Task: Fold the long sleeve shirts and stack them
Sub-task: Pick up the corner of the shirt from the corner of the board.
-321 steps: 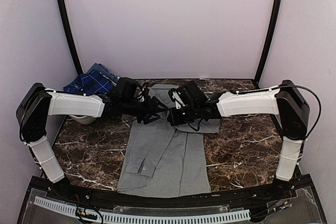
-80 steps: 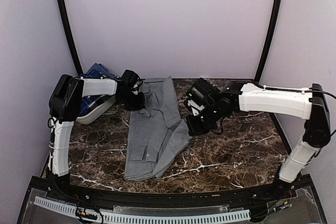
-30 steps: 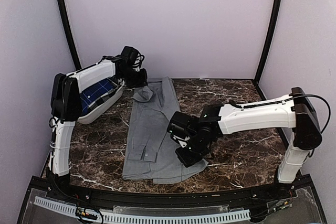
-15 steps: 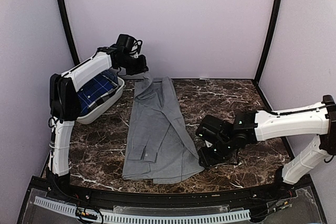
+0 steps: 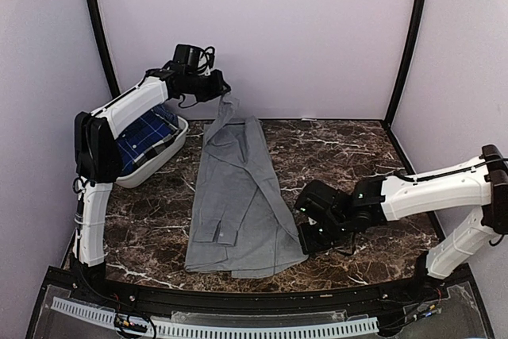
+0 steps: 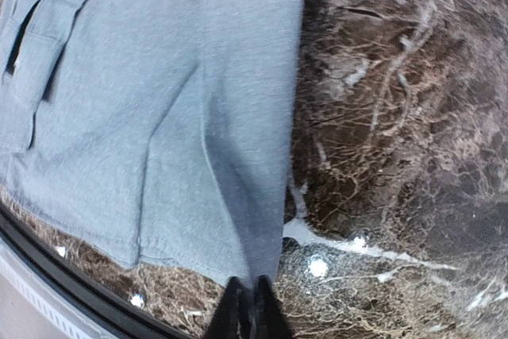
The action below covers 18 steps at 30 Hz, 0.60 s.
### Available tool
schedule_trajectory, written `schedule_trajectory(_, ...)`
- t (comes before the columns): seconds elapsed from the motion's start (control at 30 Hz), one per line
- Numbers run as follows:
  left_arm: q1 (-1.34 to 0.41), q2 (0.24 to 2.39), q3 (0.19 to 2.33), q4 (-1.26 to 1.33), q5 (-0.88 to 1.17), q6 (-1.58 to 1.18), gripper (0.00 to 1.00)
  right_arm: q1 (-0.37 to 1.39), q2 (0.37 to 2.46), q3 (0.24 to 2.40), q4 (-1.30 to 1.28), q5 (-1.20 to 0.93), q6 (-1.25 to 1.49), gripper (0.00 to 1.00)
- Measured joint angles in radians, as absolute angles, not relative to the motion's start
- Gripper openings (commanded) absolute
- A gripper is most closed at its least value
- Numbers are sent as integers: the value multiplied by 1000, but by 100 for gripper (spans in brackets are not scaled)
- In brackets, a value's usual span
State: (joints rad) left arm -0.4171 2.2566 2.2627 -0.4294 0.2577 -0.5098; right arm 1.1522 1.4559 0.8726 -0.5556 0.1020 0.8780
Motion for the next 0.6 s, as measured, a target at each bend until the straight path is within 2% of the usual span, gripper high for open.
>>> schedule_trajectory(0.3, -417, 2257, 2270, -285, 305, -567, 0, 1152, 1488, 928, -671, 162, 874, 0)
schedule_trajectory(0.6, -417, 2257, 2275, -246, 316, -587, 0, 1152, 1488, 951, -770, 197, 862, 0)
